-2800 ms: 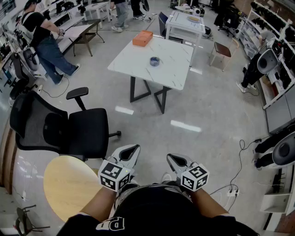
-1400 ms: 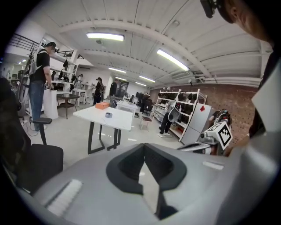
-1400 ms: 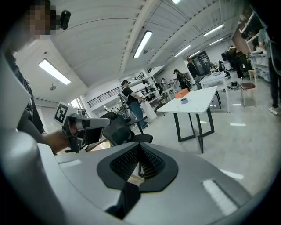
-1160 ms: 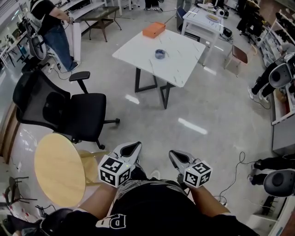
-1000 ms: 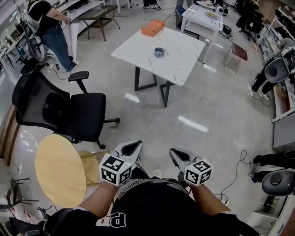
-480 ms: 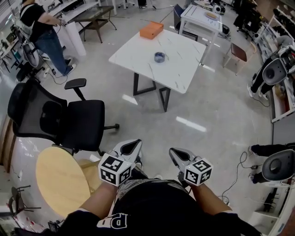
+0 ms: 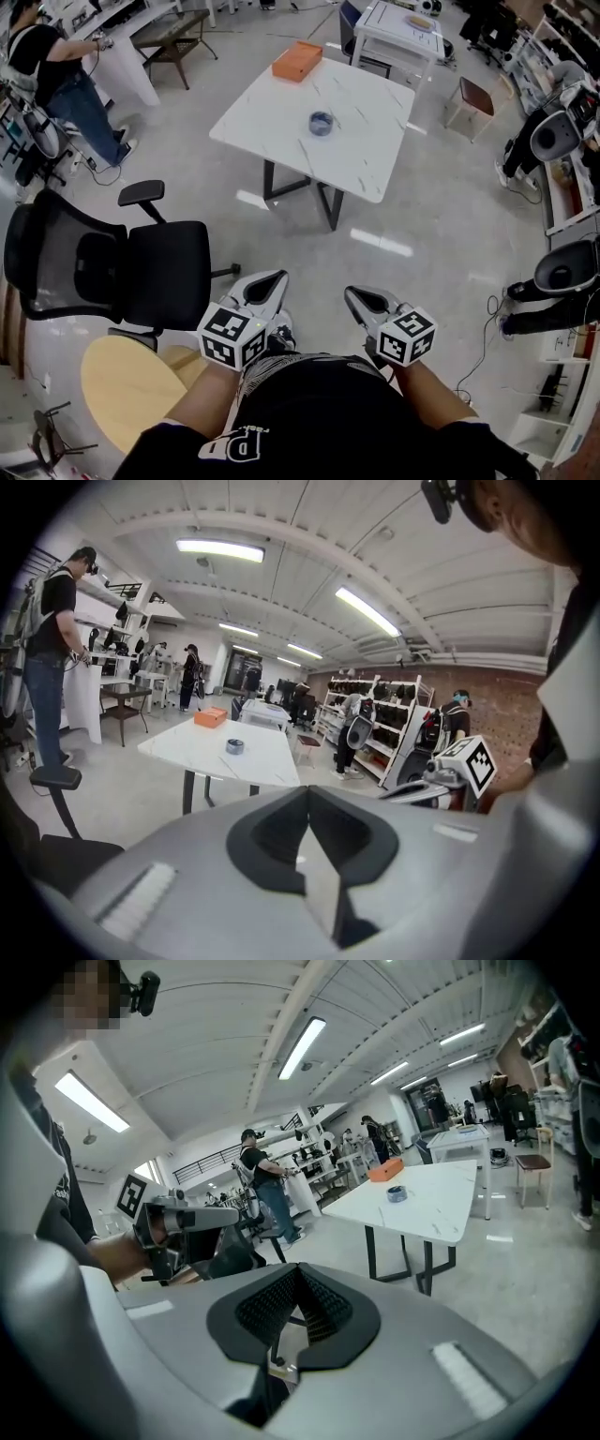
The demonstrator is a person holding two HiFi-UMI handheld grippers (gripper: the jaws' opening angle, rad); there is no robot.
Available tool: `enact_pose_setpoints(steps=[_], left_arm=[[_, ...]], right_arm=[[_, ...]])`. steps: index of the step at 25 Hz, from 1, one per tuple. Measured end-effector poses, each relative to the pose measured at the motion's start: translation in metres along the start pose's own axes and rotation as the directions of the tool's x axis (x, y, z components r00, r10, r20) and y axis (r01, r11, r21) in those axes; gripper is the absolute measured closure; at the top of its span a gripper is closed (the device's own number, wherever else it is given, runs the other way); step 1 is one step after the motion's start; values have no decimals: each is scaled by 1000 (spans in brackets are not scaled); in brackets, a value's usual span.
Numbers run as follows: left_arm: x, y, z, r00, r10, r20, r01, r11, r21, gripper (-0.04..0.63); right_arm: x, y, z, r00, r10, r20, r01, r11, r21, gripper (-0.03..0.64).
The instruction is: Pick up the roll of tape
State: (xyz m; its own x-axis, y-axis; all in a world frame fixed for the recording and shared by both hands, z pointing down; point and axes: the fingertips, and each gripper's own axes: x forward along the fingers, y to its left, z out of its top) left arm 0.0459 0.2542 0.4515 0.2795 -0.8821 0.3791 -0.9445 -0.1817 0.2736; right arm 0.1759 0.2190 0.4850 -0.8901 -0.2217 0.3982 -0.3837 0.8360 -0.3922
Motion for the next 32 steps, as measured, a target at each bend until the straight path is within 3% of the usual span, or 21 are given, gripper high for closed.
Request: enact_pose_setpoints(steps=[3,9,20,32], left_arm=[[7,18,14,999,-32,-1,32,999,30,537],[24,43,36,994,-110,-30,113,981,157,537],[39,96,53,984,-168,-54,176,966,192,536],[49,120,48,979,-188,-81,198,970,143,537]], right_arm=[[19,0,12,1000,-22,2,22,1000,2,618],[56,-1,31,998,-57,7,57,998,8,618],[108,-4,57,993,-110,34,110,994,14,618],[124,-9,66,988,-151,24,151,988,27,618]])
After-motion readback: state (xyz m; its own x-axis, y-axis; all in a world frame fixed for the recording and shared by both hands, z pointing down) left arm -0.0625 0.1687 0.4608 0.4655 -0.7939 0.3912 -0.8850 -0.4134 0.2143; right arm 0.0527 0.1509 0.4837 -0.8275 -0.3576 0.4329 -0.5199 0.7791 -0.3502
